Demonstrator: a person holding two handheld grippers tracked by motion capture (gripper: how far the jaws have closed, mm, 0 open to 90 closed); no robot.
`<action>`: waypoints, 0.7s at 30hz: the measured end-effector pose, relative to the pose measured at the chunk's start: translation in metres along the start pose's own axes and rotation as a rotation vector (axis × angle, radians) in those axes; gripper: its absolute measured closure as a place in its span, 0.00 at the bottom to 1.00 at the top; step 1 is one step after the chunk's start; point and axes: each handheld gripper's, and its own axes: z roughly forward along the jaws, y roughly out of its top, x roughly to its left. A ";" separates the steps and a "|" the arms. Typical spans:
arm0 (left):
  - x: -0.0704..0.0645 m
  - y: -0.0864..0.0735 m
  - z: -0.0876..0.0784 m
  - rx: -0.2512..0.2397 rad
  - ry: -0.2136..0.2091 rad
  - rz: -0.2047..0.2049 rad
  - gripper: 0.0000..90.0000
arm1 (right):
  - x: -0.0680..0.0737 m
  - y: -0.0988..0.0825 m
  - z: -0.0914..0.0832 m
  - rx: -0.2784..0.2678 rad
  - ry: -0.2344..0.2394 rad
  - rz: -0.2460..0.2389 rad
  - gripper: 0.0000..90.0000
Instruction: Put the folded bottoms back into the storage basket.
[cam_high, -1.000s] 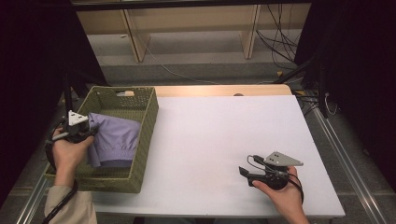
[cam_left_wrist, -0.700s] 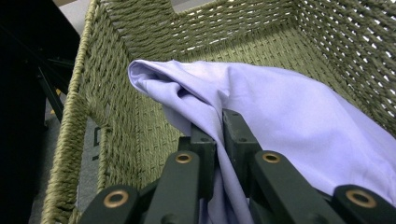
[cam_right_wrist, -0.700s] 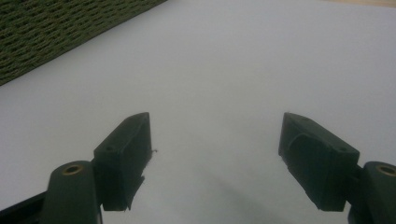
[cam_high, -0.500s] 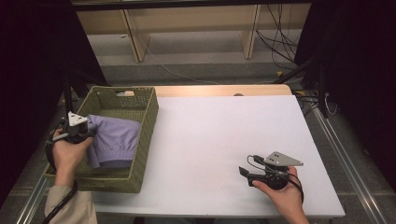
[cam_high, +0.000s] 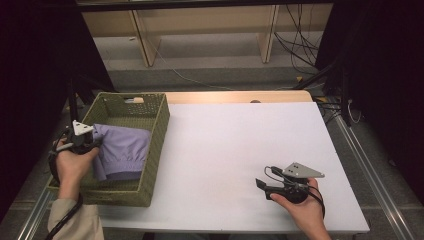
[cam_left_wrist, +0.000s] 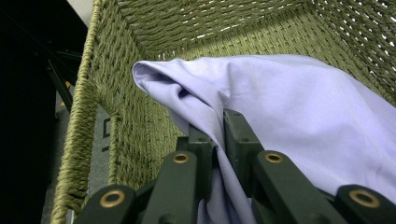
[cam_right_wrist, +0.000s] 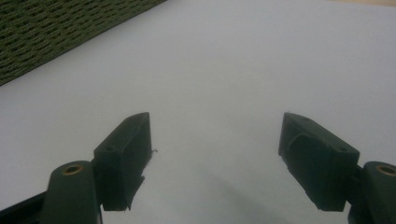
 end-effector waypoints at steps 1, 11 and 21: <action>0.000 0.000 0.000 0.000 0.002 -0.001 0.90 | 0.000 0.000 0.000 0.004 -0.001 -0.002 0.29; 0.003 0.003 -0.004 -0.016 0.139 -0.028 0.58 | 0.000 0.000 0.000 0.004 -0.001 -0.002 0.29; -0.028 0.015 0.009 -0.022 -0.053 -0.095 0.40 | 0.000 0.000 0.000 0.007 -0.001 -0.003 0.29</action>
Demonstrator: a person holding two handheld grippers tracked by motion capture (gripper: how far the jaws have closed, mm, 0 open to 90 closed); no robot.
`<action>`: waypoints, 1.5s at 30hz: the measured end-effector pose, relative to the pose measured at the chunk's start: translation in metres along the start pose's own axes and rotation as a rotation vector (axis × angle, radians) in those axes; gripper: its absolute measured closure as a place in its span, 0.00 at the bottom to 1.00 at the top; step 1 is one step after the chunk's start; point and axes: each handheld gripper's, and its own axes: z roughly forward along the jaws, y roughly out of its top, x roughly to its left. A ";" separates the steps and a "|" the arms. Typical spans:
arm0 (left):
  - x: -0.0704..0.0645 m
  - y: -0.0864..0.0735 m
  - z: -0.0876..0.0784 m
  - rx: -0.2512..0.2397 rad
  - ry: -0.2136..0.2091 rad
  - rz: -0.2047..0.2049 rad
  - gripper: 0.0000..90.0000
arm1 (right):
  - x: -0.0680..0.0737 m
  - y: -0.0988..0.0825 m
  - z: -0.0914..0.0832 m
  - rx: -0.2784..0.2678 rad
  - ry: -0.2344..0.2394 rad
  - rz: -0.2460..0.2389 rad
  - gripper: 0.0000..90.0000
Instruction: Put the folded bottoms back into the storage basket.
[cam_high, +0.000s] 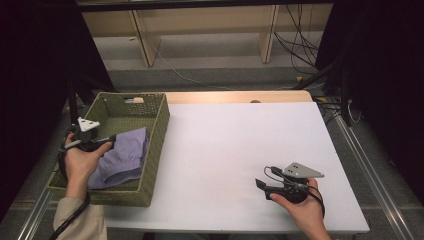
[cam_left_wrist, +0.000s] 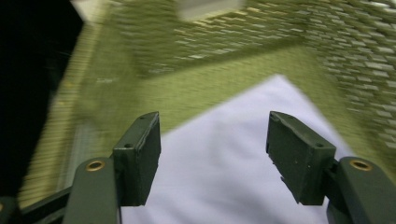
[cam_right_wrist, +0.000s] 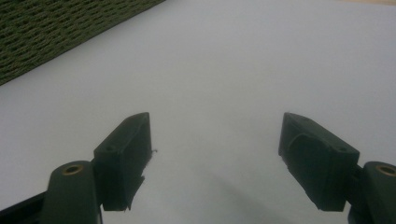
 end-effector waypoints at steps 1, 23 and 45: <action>-0.005 -0.001 0.005 0.012 -0.032 -0.003 0.41 | 0.000 0.000 0.000 -0.001 0.000 0.002 0.29; -0.060 -0.018 0.048 0.343 -0.187 0.047 0.72 | 0.000 -0.001 0.001 0.001 0.001 -0.001 0.29; -0.067 -0.022 0.050 0.387 -0.206 0.108 0.96 | 0.000 -0.001 0.001 0.002 -0.001 -0.003 0.29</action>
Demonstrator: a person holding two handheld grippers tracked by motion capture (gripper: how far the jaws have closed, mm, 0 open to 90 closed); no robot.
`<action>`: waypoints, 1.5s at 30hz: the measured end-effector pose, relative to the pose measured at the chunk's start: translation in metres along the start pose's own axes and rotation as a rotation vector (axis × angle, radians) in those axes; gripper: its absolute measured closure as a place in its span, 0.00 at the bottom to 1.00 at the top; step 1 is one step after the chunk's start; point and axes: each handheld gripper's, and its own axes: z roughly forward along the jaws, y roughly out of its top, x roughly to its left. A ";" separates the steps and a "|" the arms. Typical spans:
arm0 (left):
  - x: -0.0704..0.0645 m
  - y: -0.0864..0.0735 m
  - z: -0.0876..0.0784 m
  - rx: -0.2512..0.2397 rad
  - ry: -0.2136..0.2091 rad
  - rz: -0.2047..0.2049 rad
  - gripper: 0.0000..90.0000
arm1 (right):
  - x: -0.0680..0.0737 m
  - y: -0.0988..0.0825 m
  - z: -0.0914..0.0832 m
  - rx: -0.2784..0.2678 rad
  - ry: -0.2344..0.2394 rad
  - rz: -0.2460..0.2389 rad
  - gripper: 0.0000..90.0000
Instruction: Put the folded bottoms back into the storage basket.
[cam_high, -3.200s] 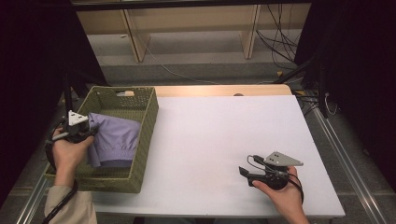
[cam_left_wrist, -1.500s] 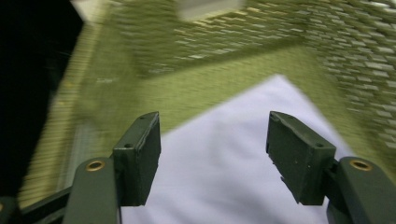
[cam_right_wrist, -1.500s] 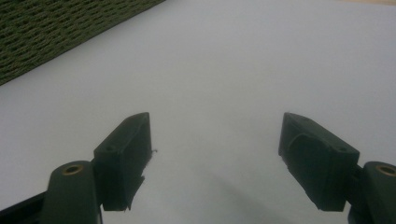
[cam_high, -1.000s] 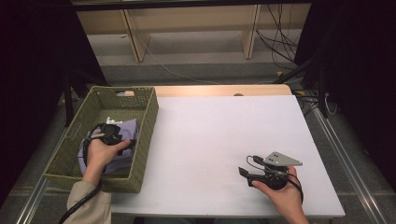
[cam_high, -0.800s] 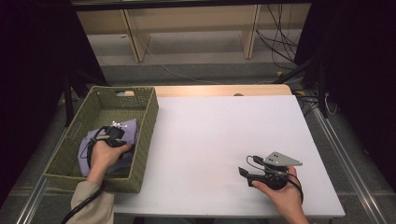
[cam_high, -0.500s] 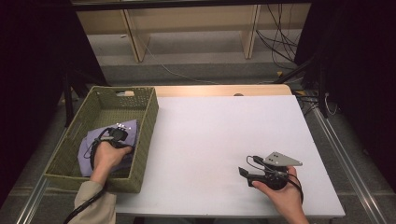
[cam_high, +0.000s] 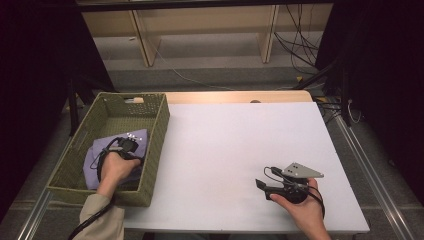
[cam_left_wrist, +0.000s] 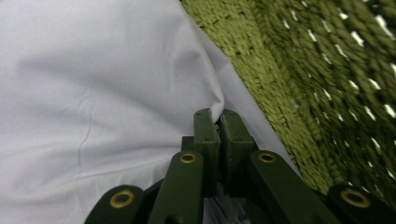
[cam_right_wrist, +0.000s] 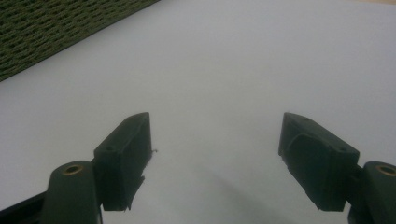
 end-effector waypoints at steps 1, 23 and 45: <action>0.000 0.000 0.000 0.002 -0.003 0.010 0.96 | 0.000 0.000 0.000 0.000 -0.001 0.001 0.29; -0.004 -0.003 -0.004 0.023 -0.100 0.126 0.97 | 0.000 0.000 -0.001 0.002 -0.004 0.001 0.29; -0.014 -0.002 -0.007 0.050 -0.216 0.207 0.96 | -0.001 0.000 -0.001 0.003 -0.005 0.000 0.29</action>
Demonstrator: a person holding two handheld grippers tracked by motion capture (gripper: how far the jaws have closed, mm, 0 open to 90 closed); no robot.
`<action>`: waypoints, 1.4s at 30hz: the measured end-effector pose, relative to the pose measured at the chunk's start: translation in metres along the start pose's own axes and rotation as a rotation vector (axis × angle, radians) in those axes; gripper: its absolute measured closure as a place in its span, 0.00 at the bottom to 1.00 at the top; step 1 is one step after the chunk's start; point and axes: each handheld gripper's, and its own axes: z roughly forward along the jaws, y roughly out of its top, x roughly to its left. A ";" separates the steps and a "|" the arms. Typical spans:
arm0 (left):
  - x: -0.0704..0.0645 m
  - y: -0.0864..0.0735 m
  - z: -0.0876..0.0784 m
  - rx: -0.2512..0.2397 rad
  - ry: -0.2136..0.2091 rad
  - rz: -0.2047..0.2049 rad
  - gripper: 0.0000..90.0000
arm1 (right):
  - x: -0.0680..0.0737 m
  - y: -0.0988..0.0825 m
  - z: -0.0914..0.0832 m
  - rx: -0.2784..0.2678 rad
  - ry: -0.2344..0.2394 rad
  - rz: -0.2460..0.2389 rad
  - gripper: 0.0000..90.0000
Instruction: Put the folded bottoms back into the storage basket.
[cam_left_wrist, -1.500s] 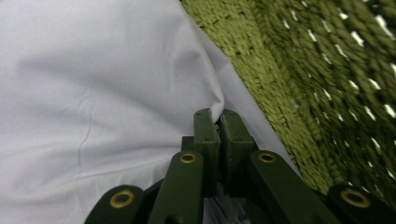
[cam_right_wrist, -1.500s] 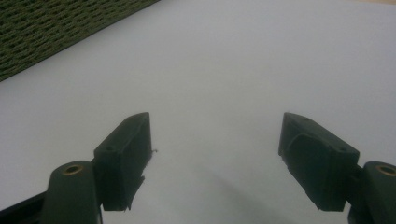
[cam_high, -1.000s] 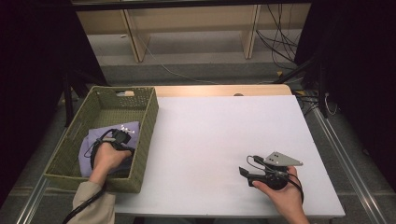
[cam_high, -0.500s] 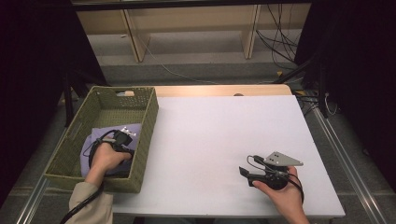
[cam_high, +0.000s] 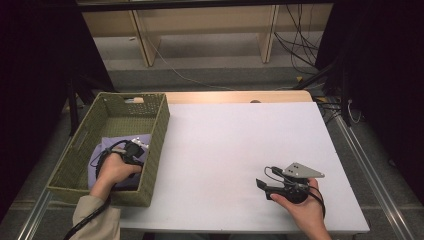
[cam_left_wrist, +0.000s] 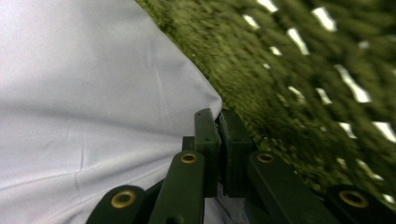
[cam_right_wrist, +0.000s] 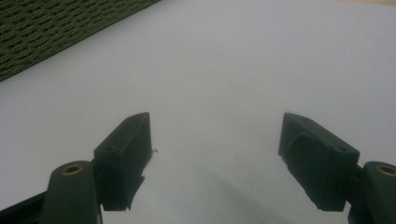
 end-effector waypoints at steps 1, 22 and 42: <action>-0.001 0.000 0.000 -0.001 -0.004 0.002 0.96 | 0.000 0.000 0.000 0.000 0.001 0.001 0.29; -0.001 0.002 -0.004 -0.014 -0.011 0.012 0.87 | 0.000 0.000 0.000 -0.005 0.000 0.003 0.29; 0.008 0.002 -0.035 -0.114 0.115 -0.036 0.39 | 0.000 0.000 0.000 0.000 0.002 0.001 0.29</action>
